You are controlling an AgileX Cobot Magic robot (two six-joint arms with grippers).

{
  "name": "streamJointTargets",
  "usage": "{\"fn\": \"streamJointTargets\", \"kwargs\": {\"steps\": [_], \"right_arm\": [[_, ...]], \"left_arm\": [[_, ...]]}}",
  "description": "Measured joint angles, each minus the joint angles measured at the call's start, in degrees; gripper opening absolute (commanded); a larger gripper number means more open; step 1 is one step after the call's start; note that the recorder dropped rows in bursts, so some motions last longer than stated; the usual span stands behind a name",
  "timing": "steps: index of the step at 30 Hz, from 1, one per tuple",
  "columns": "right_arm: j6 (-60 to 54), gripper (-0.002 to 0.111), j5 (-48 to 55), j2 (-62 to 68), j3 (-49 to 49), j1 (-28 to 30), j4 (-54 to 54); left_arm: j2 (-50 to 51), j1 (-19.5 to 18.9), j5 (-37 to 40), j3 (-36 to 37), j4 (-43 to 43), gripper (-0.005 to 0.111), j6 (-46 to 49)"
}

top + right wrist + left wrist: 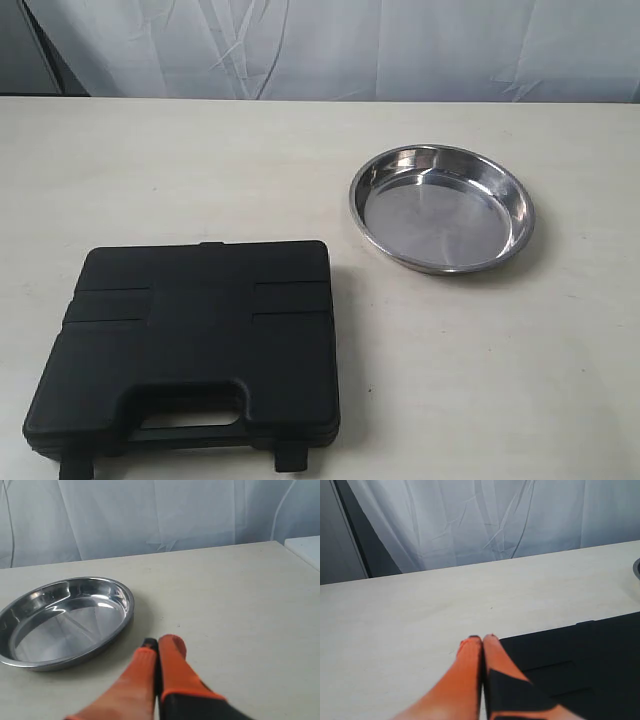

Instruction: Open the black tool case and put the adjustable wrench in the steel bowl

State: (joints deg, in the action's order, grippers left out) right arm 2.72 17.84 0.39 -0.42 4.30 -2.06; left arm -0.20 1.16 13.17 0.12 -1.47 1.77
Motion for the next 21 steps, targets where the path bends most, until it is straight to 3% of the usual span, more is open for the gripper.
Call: {"fn": "streamJointTargets", "kwargs": {"steps": [11, 14, 17, 21], "right_arm": [[0.0, 0.000, -0.5, 0.0, 0.0, 0.0, 2.1], [0.0, 0.000, -9.3, 0.0, 0.3, 0.0, 2.1], [1.1, 0.000, -24.3, 0.0, 0.3, 0.0, -11.1], [8.2, -0.001, -26.1, -0.1, 0.0, 0.0, -23.9]], "left_arm": [[0.0, 0.0, 0.0, 0.0, 0.0, 0.000, 0.0], [0.0, 0.0, 0.0, 0.0, 0.0, 0.000, 0.0], [0.0, 0.0, 0.0, 0.0, 0.0, 0.000, 0.0], [0.0, 0.0, 0.0, 0.0, 0.0, 0.000, 0.0]]}}
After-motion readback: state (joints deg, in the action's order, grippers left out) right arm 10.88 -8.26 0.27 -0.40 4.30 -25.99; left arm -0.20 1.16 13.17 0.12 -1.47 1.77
